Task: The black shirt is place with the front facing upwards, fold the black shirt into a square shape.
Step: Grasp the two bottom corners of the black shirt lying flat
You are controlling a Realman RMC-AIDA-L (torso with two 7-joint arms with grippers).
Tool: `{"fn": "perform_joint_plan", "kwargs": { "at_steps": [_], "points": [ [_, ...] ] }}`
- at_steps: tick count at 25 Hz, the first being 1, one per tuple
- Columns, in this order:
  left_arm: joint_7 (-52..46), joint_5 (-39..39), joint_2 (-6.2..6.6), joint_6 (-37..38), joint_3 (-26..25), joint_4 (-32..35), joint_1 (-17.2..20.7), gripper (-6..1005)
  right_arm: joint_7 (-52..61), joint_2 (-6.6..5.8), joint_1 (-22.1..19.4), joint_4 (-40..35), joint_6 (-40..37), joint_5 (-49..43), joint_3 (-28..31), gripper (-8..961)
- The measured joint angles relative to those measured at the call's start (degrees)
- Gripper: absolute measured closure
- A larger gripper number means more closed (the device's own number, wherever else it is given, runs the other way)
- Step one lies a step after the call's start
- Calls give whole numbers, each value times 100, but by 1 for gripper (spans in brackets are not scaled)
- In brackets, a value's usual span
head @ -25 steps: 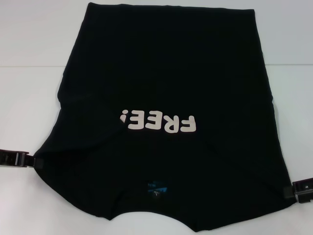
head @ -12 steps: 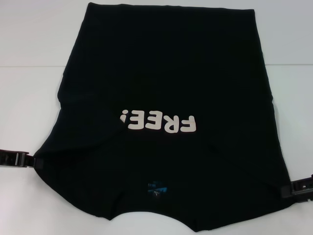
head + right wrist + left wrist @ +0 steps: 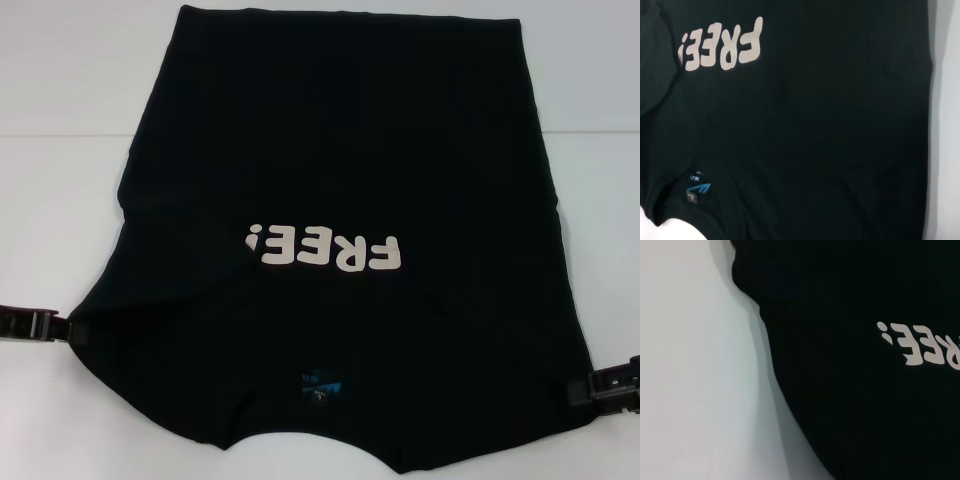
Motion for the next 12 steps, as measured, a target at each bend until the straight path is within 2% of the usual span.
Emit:
{"fn": "perform_joint_plan", "kwargs": {
  "at_steps": [12],
  "points": [
    [0, 0, -2, -3, 0, 0, 0, 984, -80, 23, 86, 203, 10, 135, 57, 272]
  ]
}}
